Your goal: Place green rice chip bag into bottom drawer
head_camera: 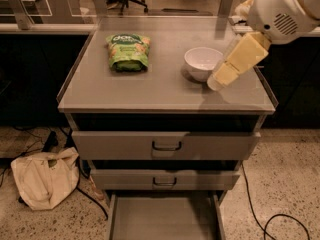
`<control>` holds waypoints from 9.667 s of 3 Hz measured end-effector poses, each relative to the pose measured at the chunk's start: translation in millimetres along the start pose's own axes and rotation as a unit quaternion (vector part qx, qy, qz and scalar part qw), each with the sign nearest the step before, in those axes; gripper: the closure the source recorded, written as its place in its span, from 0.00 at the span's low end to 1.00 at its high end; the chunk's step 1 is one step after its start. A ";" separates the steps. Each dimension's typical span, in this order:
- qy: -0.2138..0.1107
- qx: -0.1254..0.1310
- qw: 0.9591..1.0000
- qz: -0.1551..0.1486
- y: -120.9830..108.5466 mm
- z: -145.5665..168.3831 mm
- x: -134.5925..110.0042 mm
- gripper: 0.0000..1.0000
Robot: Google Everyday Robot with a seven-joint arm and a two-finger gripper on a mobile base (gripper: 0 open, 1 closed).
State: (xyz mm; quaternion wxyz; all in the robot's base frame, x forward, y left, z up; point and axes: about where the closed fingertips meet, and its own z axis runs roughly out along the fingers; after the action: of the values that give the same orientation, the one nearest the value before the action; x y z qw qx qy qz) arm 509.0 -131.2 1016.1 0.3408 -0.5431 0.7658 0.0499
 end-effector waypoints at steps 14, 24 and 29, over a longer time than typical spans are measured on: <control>-0.051 0.013 0.991 0.121 -138.0 193.0 -100.8 0.00; 0.028 -0.059 0.992 0.108 -119.3 337.8 -118.1 0.91; -0.023 -0.107 0.994 0.020 -89.2 268.5 -118.5 1.00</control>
Offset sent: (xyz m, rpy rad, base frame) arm 0.1146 0.0043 0.0192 0.1185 0.0347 -0.1924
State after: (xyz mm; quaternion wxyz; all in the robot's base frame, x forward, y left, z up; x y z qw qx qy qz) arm 732.9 47.1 905.8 0.2975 -0.5597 0.7585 0.1512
